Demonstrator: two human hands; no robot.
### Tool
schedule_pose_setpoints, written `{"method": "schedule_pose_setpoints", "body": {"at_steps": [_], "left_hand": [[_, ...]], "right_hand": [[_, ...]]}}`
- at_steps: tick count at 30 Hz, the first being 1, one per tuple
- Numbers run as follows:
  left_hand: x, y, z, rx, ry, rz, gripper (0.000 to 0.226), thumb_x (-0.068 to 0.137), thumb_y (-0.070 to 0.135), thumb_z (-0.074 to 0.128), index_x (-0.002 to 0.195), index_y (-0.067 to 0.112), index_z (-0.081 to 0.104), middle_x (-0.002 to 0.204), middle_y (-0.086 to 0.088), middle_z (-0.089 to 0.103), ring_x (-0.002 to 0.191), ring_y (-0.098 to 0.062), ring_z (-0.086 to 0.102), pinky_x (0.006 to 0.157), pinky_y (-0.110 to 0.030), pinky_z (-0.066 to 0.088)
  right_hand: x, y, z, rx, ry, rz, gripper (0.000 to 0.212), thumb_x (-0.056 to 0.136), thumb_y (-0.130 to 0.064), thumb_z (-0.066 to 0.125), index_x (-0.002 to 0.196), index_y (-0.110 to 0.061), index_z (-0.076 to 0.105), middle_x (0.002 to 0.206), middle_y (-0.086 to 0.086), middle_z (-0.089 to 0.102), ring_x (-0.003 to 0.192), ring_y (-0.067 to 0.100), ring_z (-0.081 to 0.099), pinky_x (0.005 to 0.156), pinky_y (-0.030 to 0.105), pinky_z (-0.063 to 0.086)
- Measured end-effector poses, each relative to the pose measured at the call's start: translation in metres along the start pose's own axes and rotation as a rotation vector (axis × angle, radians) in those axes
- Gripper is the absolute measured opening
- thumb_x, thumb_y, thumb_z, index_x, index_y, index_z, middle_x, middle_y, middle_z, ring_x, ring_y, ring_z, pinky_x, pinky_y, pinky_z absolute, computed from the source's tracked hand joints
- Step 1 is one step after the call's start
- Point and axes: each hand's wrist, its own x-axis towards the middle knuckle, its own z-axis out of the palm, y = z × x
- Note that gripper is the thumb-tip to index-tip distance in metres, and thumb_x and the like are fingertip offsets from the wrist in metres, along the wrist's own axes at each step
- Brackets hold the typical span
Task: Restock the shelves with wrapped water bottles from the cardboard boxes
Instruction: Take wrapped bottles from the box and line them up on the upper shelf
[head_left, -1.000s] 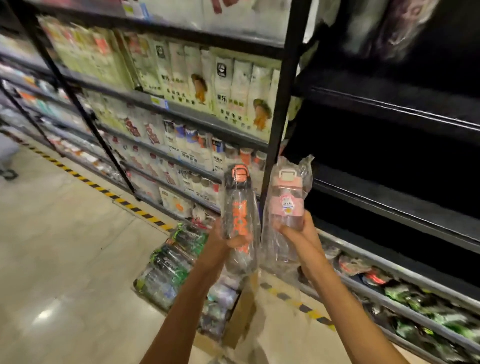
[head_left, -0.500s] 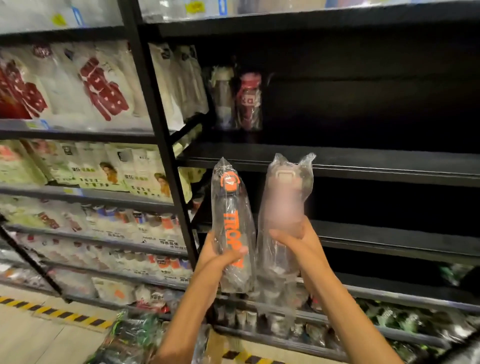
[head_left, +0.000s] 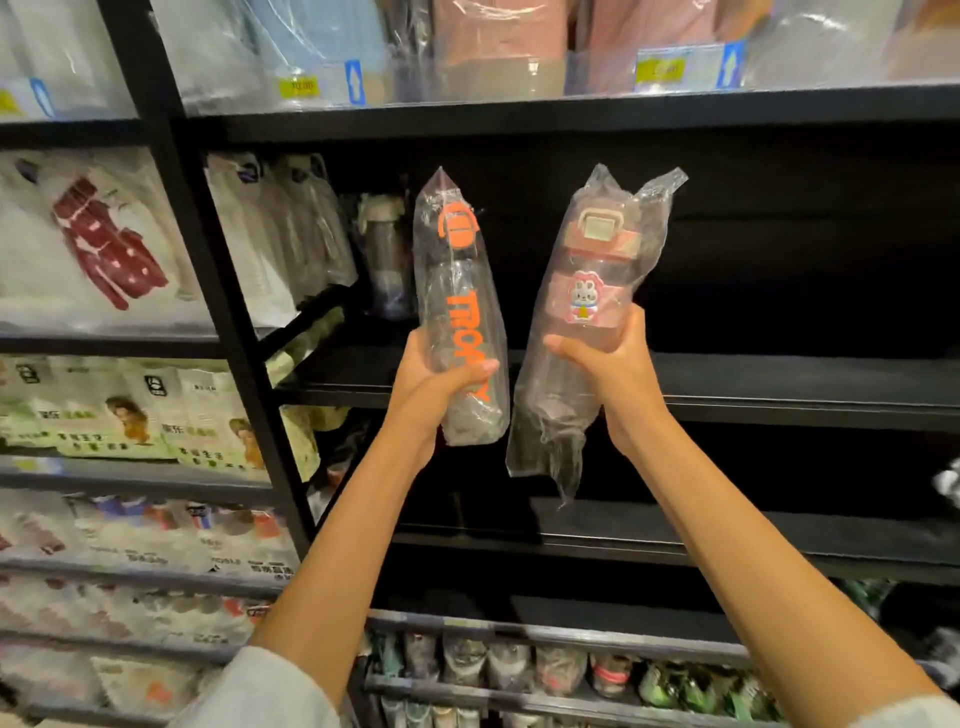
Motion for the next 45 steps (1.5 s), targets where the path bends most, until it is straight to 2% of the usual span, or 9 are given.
{"method": "schedule_pose_setpoints", "body": {"at_steps": [12,19,22,25,28,32,36,40,45], "left_hand": [[0.16,-0.042,0.015,0.229,-0.039,-0.036,0.106,0.057,0.041,0.1,0.141,0.029,0.037,0.136,0.0,0.061,0.122,-0.017,0.063,0.106,-0.043,0.052],[0.224,-0.069,0.024,0.343,0.053,-0.21,0.043,0.076,0.024,0.092,0.103,0.002,0.068,0.107,-0.017,0.074,0.097,-0.029,0.072,0.09,-0.044,0.057],[0.252,-0.077,0.031,0.402,0.05,-0.339,0.054,0.089,0.026,0.081,0.133,0.002,0.059,0.126,-0.01,0.065,0.111,-0.026,0.062,0.093,-0.03,0.049],[0.278,-0.084,0.037,0.446,0.019,-0.055,0.087,0.079,0.028,0.09,0.15,0.017,0.041,0.149,-0.005,0.051,0.133,-0.025,0.051,0.107,-0.024,0.039],[0.294,-0.095,0.038,0.304,0.044,0.067,0.098,0.064,0.008,0.096,0.147,0.015,0.043,0.141,-0.009,0.059,0.129,-0.027,0.058,0.106,-0.037,0.051],[0.311,-0.101,0.045,0.223,0.006,0.155,0.105,0.064,-0.001,0.095,0.152,0.01,0.038,0.143,-0.005,0.055,0.127,-0.014,0.056,0.095,-0.011,0.051],[0.326,-0.108,0.05,0.186,-0.015,0.176,0.102,0.066,0.001,0.095,0.149,0.018,0.037,0.143,-0.005,0.056,0.13,-0.017,0.058,0.109,-0.036,0.051],[0.339,-0.112,0.051,0.181,-0.059,0.214,0.088,0.066,-0.004,0.093,0.139,0.019,0.05,0.131,-0.003,0.067,0.123,-0.014,0.065,0.101,-0.034,0.056],[0.35,-0.118,0.05,0.191,-0.032,0.153,0.118,0.054,0.028,0.102,0.152,0.017,0.037,0.14,-0.004,0.062,0.13,-0.017,0.061,0.108,-0.048,0.052]], "right_hand": [[0.136,0.05,0.023,-0.246,0.031,0.002,0.086,0.071,-0.021,0.095,0.139,-0.022,0.042,0.126,-0.004,0.064,0.114,0.01,0.065,0.095,0.029,0.056],[0.184,0.105,0.024,-0.372,0.088,0.163,0.053,0.073,-0.024,0.095,0.11,-0.025,0.057,0.109,-0.001,0.07,0.099,0.016,0.068,0.093,0.035,0.056],[0.211,0.118,0.027,-0.318,0.179,0.192,0.064,0.084,-0.014,0.085,0.14,-0.009,0.054,0.132,0.011,0.065,0.115,0.026,0.063,0.095,0.027,0.05],[0.238,0.128,0.036,-0.344,0.152,0.139,0.077,0.083,-0.009,0.085,0.148,-0.005,0.043,0.133,0.006,0.057,0.129,0.031,0.058,0.1,0.018,0.05],[0.258,0.141,0.034,-0.376,0.143,0.029,0.106,0.059,-0.023,0.1,0.147,-0.014,0.041,0.14,0.007,0.059,0.128,0.025,0.06,0.106,0.044,0.053],[0.273,0.152,0.033,-0.341,0.091,-0.026,0.095,0.071,-0.007,0.095,0.148,-0.01,0.039,0.141,0.007,0.058,0.127,0.019,0.06,0.104,0.035,0.053],[0.289,0.161,0.034,-0.293,0.046,-0.036,0.102,0.069,-0.021,0.097,0.15,-0.017,0.034,0.143,-0.001,0.055,0.129,0.011,0.058,0.102,0.024,0.052],[0.302,0.166,0.035,-0.291,0.017,-0.079,0.096,0.072,-0.02,0.096,0.148,-0.02,0.037,0.139,-0.007,0.056,0.121,-0.005,0.058,0.095,0.01,0.048],[0.31,0.173,0.035,-0.306,0.027,-0.065,0.105,0.07,-0.032,0.097,0.152,-0.019,0.032,0.145,-0.002,0.051,0.132,0.009,0.053,0.099,0.015,0.047]]}}
